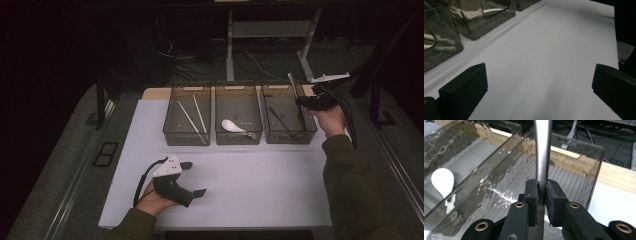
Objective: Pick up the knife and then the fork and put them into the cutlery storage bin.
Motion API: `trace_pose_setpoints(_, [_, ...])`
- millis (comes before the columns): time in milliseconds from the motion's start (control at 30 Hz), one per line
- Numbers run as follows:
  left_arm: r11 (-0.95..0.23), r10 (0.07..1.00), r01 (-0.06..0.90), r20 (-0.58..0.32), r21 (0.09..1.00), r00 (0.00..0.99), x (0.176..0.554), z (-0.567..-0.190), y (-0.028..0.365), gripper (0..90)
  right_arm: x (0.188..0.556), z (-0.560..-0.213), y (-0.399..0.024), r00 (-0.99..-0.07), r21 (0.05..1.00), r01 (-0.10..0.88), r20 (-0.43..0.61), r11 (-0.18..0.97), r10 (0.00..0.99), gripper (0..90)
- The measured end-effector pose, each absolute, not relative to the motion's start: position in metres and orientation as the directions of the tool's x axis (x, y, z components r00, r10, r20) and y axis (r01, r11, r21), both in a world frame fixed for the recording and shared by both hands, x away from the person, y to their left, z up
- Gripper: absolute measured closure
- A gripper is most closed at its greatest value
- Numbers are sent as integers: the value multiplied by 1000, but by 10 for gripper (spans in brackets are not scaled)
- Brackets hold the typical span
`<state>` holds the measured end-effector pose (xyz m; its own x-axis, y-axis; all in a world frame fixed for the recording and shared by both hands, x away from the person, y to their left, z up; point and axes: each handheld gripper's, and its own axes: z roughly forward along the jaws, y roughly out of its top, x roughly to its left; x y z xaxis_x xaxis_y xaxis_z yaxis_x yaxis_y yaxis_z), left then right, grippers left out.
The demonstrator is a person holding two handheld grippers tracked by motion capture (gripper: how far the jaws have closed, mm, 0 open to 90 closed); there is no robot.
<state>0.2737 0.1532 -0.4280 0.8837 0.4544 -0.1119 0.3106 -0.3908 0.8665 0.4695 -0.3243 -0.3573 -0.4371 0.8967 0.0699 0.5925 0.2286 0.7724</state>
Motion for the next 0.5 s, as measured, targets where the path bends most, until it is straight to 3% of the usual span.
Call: trace_pose_setpoints(500, [-389, 455, 311, -113, 867, 884, 273, -428, 153, 0, 479, -373, -320, -422, 712, 656, 74, 248, 904, 798])
